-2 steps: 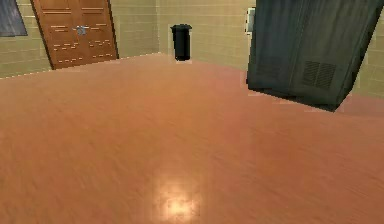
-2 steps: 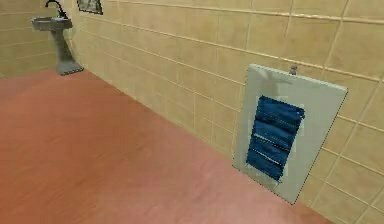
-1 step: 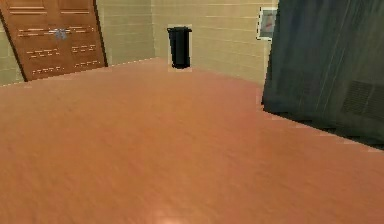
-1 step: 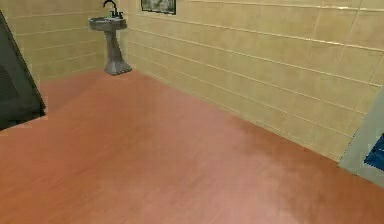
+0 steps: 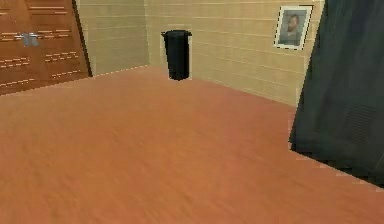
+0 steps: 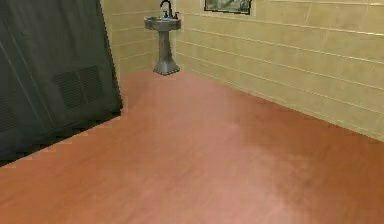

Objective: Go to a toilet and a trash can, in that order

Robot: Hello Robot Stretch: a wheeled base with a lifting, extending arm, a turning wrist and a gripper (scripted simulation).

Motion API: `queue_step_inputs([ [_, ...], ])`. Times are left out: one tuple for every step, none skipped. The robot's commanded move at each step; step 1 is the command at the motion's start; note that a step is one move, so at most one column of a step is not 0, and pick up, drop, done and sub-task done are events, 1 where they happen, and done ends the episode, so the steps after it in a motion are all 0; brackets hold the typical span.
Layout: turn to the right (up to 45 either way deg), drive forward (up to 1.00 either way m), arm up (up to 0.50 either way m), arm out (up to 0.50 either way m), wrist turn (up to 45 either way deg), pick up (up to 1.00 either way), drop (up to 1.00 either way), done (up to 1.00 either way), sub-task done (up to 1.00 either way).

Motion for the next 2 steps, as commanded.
queue_step_inputs([
  [0.0,1.00,0.00,0.00,0.0,0.00,0.00,0.00,0.00],
  [-3.0,0.00,0.00,0.00,0.0,0.00,0.00,0.00,0.00],
])
